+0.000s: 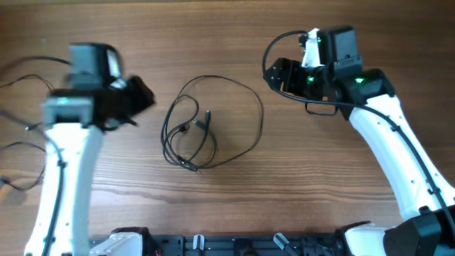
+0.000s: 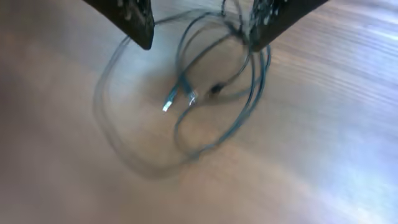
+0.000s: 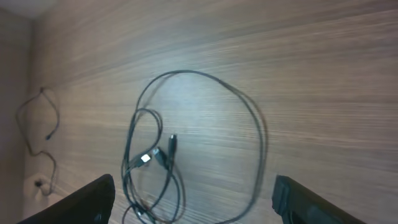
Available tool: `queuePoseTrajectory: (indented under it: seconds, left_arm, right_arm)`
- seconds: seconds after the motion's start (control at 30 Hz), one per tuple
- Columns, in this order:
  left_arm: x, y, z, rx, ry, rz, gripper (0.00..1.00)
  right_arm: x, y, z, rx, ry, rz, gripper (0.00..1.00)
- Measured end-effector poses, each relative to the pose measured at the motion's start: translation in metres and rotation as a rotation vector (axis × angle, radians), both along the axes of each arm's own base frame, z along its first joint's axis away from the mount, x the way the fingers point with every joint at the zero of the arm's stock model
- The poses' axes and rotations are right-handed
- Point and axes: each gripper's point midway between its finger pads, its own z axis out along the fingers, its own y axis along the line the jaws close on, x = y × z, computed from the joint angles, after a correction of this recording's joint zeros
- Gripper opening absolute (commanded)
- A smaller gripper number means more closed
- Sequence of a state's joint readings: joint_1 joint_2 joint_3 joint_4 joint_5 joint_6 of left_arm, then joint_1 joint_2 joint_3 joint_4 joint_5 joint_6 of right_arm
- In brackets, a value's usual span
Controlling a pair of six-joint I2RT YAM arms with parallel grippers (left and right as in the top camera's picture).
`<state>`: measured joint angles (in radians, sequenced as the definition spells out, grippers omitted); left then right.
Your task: Untangle cables
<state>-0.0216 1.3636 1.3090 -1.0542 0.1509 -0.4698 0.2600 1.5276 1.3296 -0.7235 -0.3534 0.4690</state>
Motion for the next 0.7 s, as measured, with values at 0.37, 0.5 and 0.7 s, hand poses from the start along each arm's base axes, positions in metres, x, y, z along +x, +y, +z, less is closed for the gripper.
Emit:
queuePoseTrajectory:
  seconds: [0.37,0.5,0.7]
  left_arm:
    - [-0.043,-0.042,-0.146,0.015,0.129,-0.11,0.46]
    - [-0.043,-0.045,-0.16,0.026,0.154,-0.113,0.45]
    - [-0.05,-0.03,-0.189,0.115,0.241,-0.088,0.39]
  right_arm:
    - [-0.002,-0.005,-0.004,-0.037,0.002,0.007,0.83]
    - [-0.003,-0.006,-0.006,-0.045,0.01,0.004,0.83]
    - [-0.007,-0.008,-0.009,-0.054,0.031,0.001,0.83]
